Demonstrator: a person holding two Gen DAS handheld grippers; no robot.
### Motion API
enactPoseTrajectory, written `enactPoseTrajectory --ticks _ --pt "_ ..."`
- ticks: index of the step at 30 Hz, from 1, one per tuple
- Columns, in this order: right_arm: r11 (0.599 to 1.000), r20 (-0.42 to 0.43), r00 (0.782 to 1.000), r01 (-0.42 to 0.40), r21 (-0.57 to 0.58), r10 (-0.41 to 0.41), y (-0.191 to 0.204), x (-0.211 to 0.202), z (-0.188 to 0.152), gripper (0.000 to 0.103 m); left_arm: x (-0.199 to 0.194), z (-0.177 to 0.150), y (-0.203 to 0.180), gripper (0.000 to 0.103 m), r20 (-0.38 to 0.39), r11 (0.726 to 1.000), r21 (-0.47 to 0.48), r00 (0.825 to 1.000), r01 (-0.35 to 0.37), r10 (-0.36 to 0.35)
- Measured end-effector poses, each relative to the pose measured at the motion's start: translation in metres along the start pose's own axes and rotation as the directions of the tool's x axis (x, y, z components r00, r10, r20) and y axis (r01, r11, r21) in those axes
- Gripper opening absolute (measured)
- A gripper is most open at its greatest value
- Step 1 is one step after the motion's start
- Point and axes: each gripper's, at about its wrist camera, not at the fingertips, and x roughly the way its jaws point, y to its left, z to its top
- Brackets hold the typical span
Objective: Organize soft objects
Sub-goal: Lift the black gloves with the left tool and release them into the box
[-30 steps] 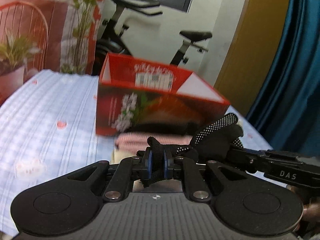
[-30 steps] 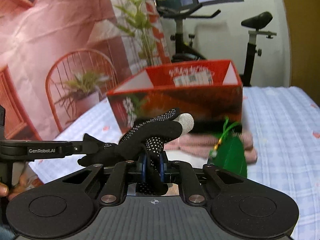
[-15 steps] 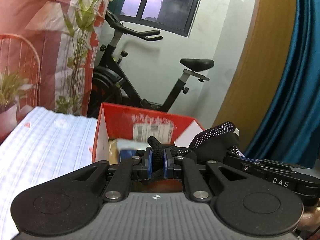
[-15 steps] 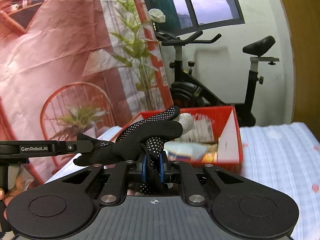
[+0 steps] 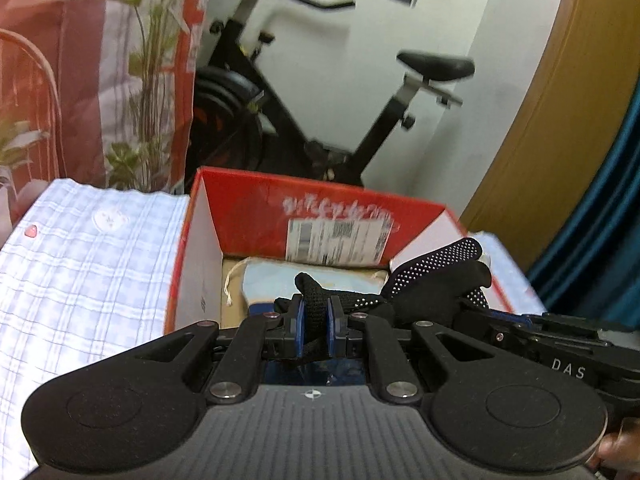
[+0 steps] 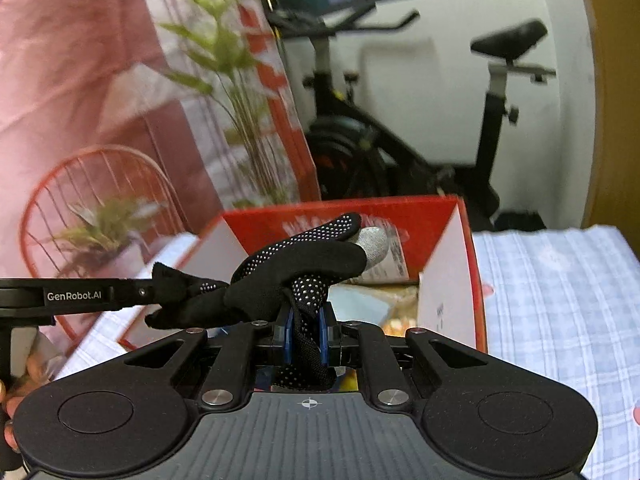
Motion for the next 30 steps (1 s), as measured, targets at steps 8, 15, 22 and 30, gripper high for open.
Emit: enactPoseTrajectory --ticks 8,15,22,30 --pt "0.997 -0.107 0.993 0.060 0.046 -0.055 -0.013 0.030 -0.011 0.012 0.022 -0.008 0.000 0.013 -0.071 0.999 0.032 0.997 -0.002 0.005" --pt "0.993 -0.094 0.989 0.115 -0.015 -0.115 -0.013 0.030 -0.015 0.025 0.010 -0.006 -0.004 0.046 -0.019 0.996 0.080 0.999 -0.030 0.031" --pt "0.987 -0.027 0.990 0.138 -0.083 -0.141 -0.005 0.008 -0.016 0.031 -0.014 -0.007 -0.006 0.048 0.017 0.993 0.102 0.998 -0.064 0.062" --pt "0.986 0.055 0.991 0.130 -0.104 -0.125 0.000 -0.032 -0.024 0.036 -0.051 -0.029 -0.010 0.052 0.058 0.989 0.138 0.997 -0.060 0.052"
